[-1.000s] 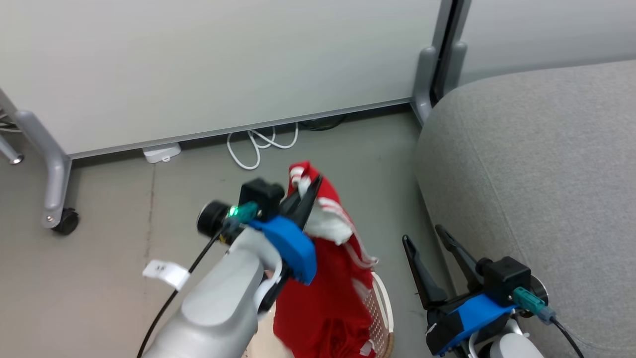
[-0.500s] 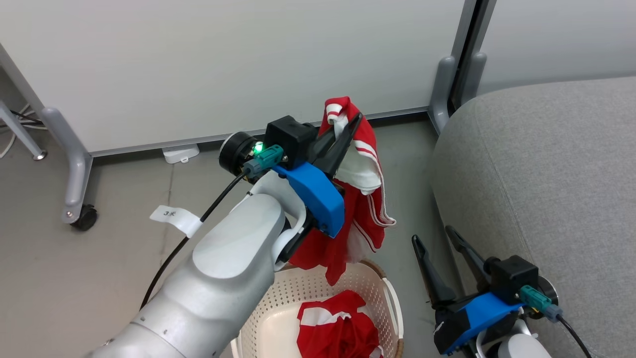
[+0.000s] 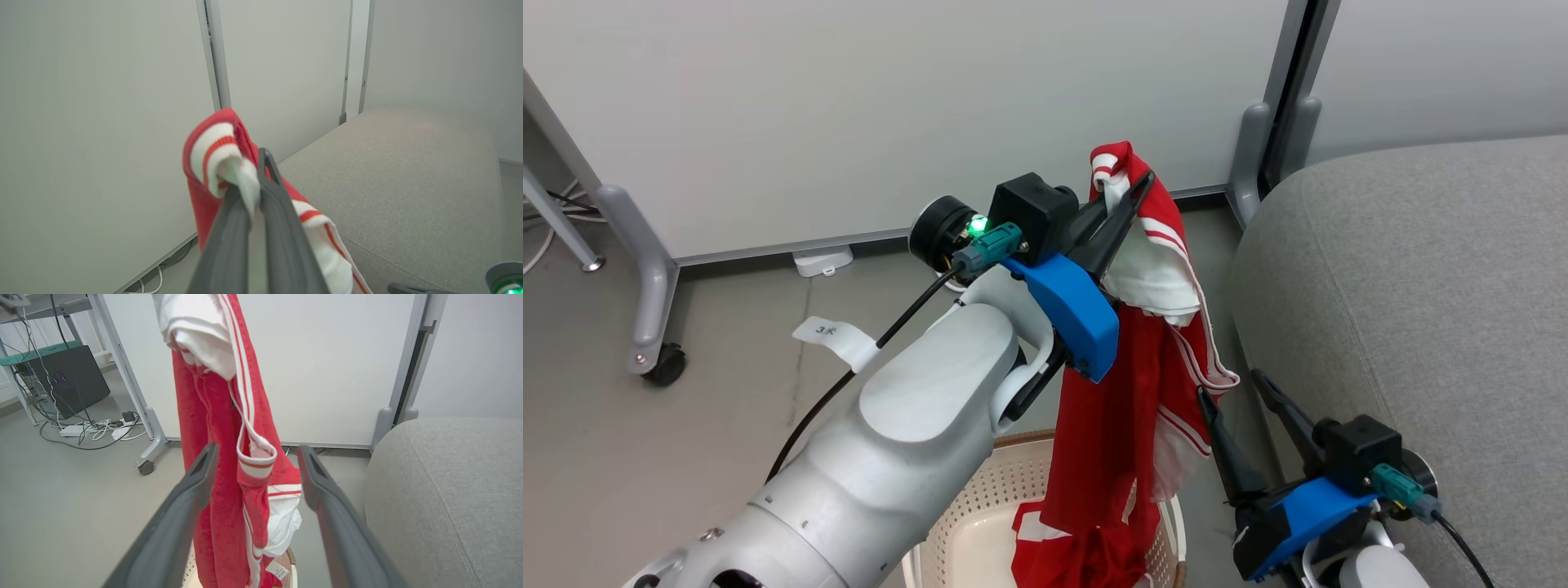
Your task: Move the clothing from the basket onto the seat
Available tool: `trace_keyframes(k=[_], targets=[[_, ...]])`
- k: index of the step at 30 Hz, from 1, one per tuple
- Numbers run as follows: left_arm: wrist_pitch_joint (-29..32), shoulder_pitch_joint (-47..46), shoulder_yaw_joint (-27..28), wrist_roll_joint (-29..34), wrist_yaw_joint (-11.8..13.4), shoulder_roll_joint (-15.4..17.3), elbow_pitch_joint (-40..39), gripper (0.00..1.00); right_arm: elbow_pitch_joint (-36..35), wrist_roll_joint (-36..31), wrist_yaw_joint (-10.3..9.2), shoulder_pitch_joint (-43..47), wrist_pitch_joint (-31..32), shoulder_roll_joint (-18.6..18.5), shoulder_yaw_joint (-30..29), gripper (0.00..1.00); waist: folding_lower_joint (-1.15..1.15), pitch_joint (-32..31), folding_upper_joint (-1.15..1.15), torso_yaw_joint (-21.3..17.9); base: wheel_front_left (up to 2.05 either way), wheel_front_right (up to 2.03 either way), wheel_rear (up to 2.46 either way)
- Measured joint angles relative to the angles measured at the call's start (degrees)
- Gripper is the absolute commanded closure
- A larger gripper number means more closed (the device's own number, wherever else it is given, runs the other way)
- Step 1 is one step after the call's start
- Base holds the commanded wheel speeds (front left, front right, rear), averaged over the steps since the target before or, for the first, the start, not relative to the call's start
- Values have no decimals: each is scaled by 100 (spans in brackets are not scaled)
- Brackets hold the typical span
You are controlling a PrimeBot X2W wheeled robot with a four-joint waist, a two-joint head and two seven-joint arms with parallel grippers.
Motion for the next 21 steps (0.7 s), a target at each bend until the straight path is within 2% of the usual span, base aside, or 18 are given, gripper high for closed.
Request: trace_keyframes(k=[9,14,21], targets=[[-52,-143,-341,-243,29,0,9,100,256,-97,0,-471,315,0,86,0,0,77,0,-32,0,0,0],[-60,-211,-568,-388,62,0,-102,100,754,-157,0,-982,603,-1,198,0,0,95,0,-19,0,0,0],[-103,-321,-843,-612,151,0,-207,100,1567,52,0,-1688,668,0,475,0,0,99,0,-3,0,0,0]])
